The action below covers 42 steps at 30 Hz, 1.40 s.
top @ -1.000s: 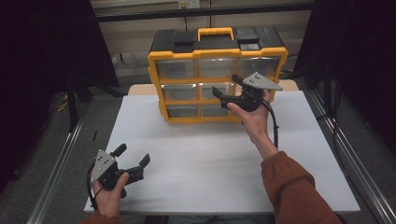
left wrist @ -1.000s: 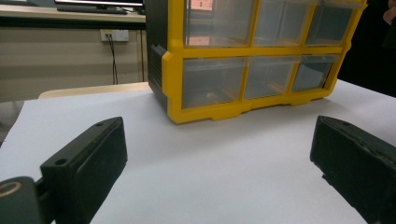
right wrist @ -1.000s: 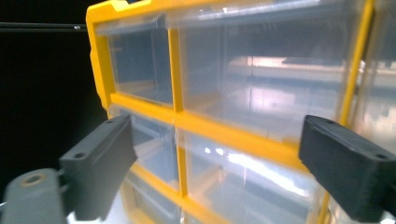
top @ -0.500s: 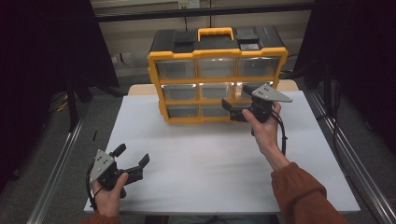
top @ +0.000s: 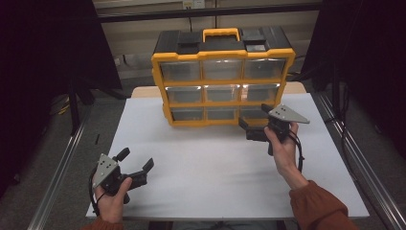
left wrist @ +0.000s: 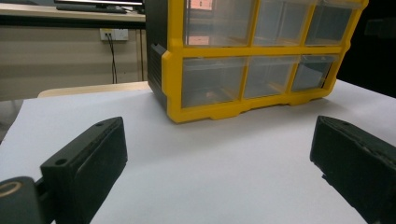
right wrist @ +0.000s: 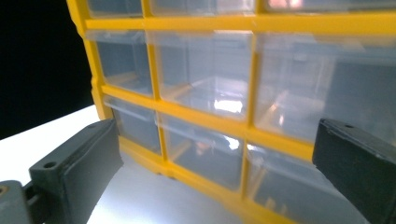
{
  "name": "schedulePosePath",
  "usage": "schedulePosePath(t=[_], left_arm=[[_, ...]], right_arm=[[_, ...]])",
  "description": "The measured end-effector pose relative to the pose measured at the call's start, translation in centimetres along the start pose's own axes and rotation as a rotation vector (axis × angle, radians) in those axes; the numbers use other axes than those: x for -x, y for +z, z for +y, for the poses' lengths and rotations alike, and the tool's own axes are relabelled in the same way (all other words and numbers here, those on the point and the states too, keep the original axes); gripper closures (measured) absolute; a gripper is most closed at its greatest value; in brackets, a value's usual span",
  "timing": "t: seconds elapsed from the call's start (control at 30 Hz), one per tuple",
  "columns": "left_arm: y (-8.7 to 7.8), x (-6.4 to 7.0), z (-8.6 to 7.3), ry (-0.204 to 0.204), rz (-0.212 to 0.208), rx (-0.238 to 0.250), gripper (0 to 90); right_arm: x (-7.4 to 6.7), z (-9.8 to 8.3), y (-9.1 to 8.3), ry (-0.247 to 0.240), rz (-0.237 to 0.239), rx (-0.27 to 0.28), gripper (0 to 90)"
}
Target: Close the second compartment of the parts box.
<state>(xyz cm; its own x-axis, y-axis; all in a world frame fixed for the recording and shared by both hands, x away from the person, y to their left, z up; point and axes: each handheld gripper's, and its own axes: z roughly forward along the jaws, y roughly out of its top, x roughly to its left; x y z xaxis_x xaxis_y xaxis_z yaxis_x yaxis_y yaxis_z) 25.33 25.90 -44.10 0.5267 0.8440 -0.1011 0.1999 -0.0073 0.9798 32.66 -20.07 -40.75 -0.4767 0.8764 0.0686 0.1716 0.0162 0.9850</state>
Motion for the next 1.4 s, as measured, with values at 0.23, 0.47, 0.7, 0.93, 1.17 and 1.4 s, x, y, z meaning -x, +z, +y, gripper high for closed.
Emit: schedulePosePath(t=[0.23,0.47,0.7,0.93,1.17,1.4], left_arm=[[0.0,-0.1,0.0,0.010,-0.003,-0.016,4.1],[0.0,-0.1,0.0,0.010,-0.001,-0.020,4.3],[0.1,0.0,-0.1,0.010,-0.004,-0.025,4.2],[0.2,-0.1,-0.1,0.008,0.000,-0.031,4.2],[0.3,-0.1,-0.2,-0.004,0.003,-0.039,3.8],[0.3,-0.1,-0.2,-0.005,-0.001,-0.035,3.9]], right_arm=[[0.4,-1.7,-2.3,-0.027,-0.030,-0.023,0.3],[0.7,-2.9,-4.0,-0.040,-0.052,-0.055,0.2],[0.6,-3.2,-6.0,-0.014,-0.072,-0.033,0.7],[1.0,-3.7,-8.1,-0.005,-0.080,-0.024,0.8],[1.7,-4.4,-10.1,0.030,-0.118,-0.025,2.1],[2.1,-5.5,-12.4,0.003,-0.163,-0.047,2.1]])
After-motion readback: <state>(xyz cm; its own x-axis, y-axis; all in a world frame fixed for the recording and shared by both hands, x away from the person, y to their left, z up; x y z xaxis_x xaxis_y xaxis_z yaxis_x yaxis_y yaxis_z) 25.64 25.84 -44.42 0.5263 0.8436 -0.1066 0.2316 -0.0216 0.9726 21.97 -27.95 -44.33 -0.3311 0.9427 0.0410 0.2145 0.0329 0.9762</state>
